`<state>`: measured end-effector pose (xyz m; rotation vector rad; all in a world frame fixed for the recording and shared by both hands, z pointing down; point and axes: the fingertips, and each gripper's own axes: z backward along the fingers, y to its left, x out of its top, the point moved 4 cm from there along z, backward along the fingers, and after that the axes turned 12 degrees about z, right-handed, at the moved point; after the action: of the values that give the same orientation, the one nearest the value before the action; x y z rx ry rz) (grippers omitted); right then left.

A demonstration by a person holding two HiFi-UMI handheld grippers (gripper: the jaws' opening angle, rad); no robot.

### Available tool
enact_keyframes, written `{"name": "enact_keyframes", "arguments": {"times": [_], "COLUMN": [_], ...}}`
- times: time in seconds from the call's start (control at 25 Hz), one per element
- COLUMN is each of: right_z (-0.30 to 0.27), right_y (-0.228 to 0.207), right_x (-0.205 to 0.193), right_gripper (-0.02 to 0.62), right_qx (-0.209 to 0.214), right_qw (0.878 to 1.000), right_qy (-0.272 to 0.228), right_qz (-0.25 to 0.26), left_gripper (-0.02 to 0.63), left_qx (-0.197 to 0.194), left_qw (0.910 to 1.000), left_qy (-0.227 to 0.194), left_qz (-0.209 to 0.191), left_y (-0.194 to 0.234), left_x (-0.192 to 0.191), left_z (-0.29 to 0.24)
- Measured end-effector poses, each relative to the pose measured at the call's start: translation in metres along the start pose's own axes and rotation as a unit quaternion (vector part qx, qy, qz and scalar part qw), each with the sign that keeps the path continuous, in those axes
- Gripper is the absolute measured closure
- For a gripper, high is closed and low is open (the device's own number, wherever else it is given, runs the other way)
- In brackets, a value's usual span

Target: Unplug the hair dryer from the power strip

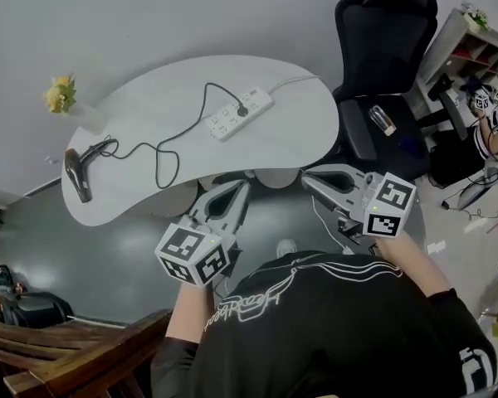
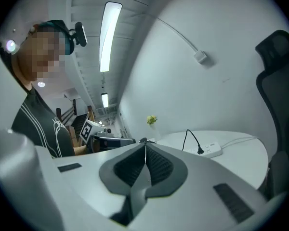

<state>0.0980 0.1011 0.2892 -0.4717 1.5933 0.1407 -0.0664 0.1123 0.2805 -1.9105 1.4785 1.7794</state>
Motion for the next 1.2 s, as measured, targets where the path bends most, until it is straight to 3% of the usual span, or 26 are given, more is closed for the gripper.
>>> {"name": "enact_keyframes", "arguments": {"times": [0.16,0.44,0.76,1.0,1.2], "right_z": [-0.019,-0.041,-0.077,-0.103,-0.116], "right_y": [-0.02,-0.05,-0.104,-0.141,-0.167], "right_x": [0.002,-0.012,-0.015,-0.025,-0.038], "right_gripper": [0.597,0.597,0.597,0.597,0.597], "right_qx": [0.005,0.014,0.036,0.044,0.054], "right_qw": [1.0,1.0,0.998,0.997,0.994], "right_qy": [-0.003,0.015,0.029,0.045,0.054], "right_qz": [0.007,-0.006,-0.03,-0.052,-0.078], "left_gripper": [0.601,0.601,0.6,0.598,0.575], "left_qx": [0.026,0.029,0.065,0.115,0.147], "left_qw": [0.9997,0.9995,0.9973,0.9921,0.9866], "left_qy": [-0.002,0.008,0.016,0.008,0.038], "left_qz": [0.001,0.005,0.031,0.049,0.059], "left_y": [0.044,0.075,0.126,0.175,0.21], "left_x": [0.019,0.024,0.029,0.039,0.034], "left_z": [-0.012,-0.036,-0.067,-0.093,-0.11]}}
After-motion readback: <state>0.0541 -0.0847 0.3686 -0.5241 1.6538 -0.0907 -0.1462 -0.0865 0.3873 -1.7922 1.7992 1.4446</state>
